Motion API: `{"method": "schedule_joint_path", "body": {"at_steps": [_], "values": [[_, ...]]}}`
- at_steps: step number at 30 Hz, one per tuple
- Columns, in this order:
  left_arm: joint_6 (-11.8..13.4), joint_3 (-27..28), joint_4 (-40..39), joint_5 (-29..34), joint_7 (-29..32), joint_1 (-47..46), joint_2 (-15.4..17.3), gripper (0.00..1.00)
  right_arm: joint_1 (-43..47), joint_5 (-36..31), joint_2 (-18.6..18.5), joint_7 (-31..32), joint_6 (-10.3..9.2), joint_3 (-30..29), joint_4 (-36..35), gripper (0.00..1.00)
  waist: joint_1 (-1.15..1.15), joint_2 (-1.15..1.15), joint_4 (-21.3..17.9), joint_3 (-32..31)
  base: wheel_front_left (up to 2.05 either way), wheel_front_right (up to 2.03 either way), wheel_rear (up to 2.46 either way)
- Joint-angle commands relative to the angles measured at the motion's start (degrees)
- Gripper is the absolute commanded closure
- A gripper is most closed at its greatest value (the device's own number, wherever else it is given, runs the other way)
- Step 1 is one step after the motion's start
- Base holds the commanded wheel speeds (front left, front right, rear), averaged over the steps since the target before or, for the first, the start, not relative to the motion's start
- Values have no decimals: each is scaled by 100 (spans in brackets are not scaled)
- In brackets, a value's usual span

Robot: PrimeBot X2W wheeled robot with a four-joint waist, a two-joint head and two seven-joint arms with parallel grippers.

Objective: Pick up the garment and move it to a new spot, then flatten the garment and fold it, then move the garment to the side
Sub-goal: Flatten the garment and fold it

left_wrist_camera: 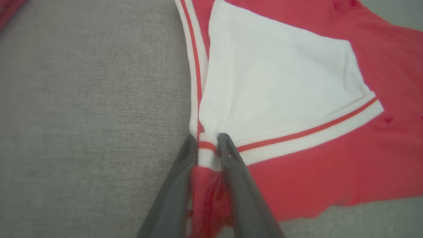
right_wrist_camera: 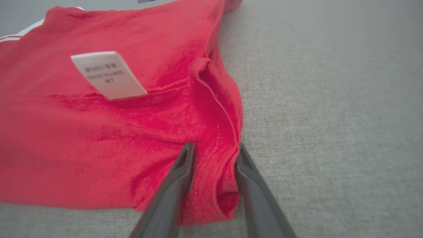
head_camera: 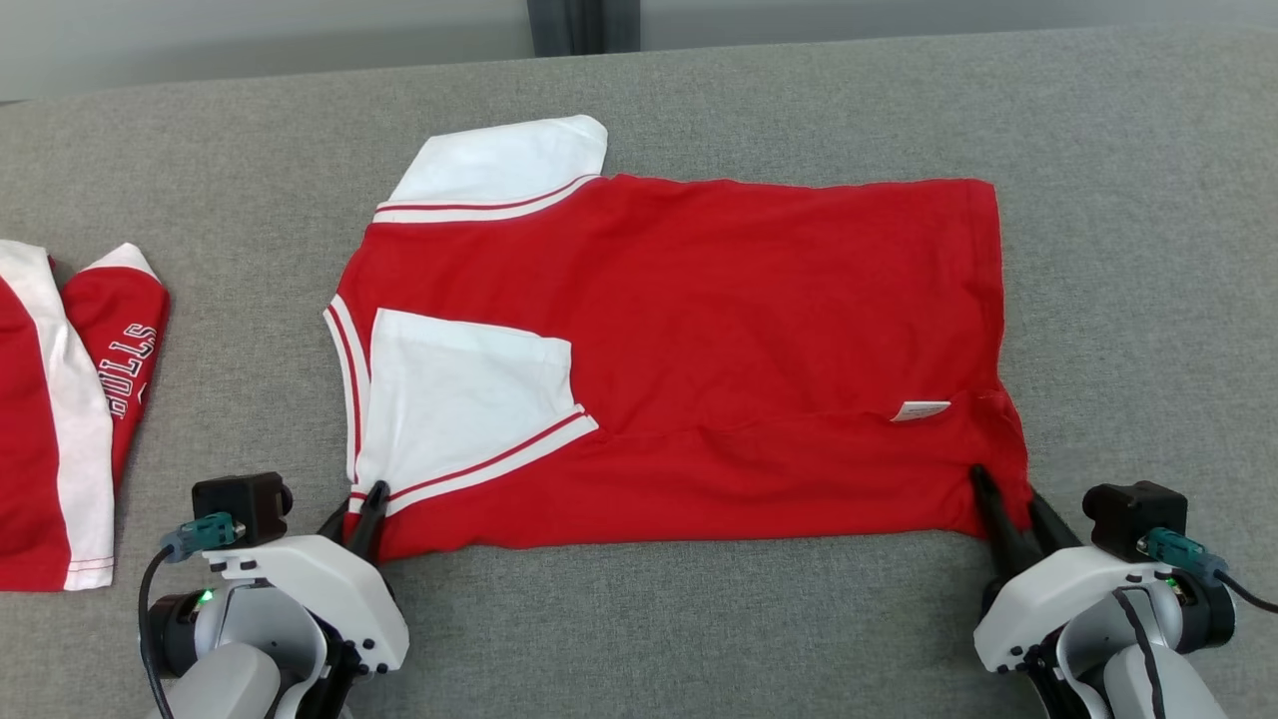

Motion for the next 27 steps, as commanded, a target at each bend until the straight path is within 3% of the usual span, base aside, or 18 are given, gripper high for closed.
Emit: {"method": "schedule_joint_path", "body": {"at_steps": [1, 9, 20, 27], "values": [[-21, -64, 7, -69, 109, 130, -24, 100, 31, 54, 13, 90, -2, 37, 139, 100, 0, 0, 8, -7, 0, 0, 0], [157, -63, -612, 29, 244, 259, 284, 100, 231, 340, -106, 171, -8, -102, -279, 100, 0, 0, 62, -90, 0, 0, 0], [534, -91, -1855, -109, 537, 1119, 711, 100, 1364, 542, -129, 1068, -7, -510, -1602, 100, 0, 0, 116, -309, 0, 0, 0], [752, -130, -2334, -294, 636, 1711, 754, 100, 1884, 540, -33, 1474, -6, -661, -2041, 100, 0, 0, 84, -404, 0, 0, 0]]}}
